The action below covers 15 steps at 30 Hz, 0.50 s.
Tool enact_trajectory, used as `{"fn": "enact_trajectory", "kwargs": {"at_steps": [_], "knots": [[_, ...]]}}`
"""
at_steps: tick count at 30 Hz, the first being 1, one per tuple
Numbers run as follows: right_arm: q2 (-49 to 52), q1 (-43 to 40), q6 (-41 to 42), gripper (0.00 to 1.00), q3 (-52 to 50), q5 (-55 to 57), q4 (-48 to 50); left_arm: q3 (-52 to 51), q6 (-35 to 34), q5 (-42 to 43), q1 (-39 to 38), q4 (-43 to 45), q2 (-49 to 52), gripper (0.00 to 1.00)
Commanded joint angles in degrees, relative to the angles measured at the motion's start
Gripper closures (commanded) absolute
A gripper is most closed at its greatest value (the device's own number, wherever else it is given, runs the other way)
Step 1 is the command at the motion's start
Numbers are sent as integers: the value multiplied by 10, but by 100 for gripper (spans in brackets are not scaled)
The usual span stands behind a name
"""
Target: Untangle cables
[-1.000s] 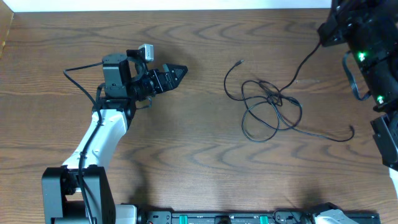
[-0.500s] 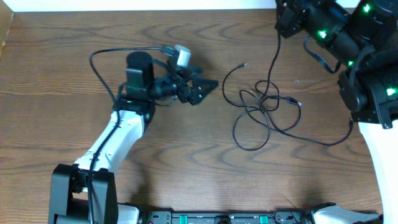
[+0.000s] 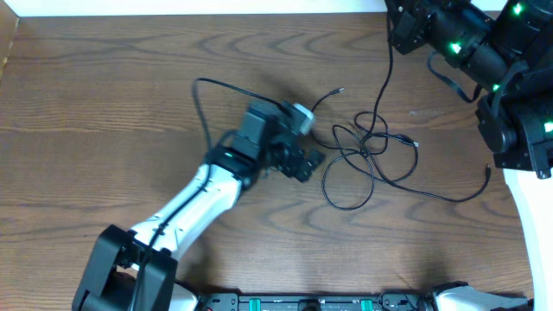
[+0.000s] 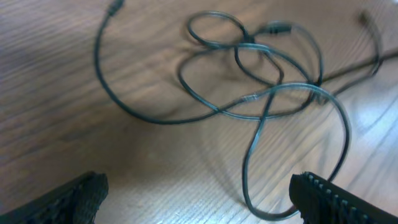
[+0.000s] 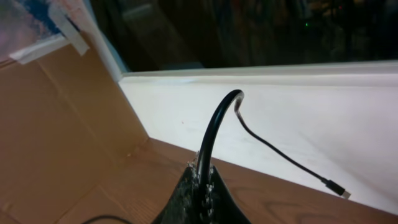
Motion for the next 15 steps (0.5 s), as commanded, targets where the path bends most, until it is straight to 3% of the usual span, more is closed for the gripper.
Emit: {"fn": "enact_trajectory", "kwargs": {"at_steps": [1, 15], "knots": [[-9, -12, 5, 99, 9, 2, -10, 1, 52, -94, -37, -13, 0, 2], [-8, -35, -3, 99, 9, 0, -29, 1, 52, -94, -76, -14, 43, 2]]}}
